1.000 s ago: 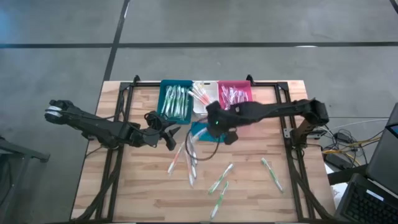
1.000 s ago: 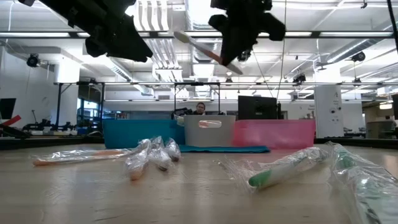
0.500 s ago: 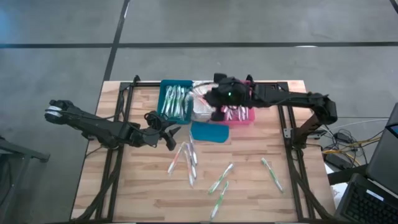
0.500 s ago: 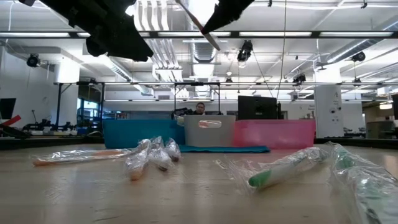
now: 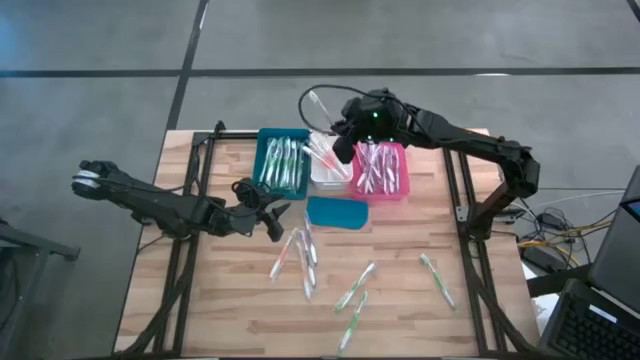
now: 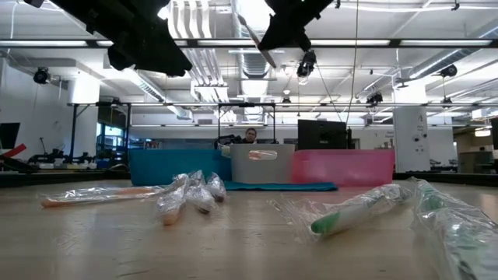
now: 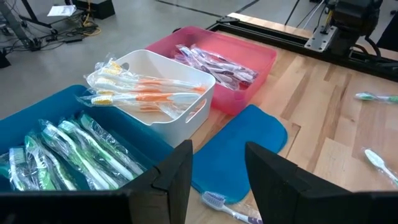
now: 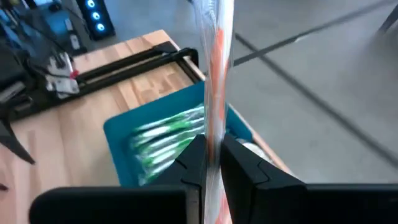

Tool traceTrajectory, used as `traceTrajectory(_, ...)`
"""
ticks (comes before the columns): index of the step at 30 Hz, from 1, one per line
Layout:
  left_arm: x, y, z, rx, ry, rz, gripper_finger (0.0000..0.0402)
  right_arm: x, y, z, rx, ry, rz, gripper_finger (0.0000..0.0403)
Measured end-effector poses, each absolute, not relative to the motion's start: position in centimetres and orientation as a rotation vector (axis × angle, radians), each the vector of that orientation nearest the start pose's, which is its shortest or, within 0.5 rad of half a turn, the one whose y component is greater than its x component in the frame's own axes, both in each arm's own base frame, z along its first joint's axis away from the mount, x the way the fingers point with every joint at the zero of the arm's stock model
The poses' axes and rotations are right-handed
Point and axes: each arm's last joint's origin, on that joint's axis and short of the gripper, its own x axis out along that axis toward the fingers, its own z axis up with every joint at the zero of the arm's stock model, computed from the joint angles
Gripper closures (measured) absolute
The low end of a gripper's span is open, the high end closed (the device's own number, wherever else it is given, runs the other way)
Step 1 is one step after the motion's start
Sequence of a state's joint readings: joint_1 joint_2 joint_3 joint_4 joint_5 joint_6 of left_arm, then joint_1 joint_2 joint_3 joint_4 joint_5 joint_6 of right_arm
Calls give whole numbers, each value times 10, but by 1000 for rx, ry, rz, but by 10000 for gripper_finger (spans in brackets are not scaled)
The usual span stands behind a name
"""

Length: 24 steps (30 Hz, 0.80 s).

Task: Pick & Place Toothbrushes
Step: Put the right orange toothbrush into the white bin

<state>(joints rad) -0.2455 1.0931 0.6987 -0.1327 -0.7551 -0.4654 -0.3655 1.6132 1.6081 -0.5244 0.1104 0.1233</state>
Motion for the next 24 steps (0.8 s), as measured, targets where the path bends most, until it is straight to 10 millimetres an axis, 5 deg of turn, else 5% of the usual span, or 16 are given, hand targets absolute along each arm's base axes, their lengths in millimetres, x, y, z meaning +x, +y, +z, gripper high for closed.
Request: traceTrajectory(24, 224, -35, 253, -186, 345, 597, 250, 367, -184, 284, 527, 749, -537, 375)
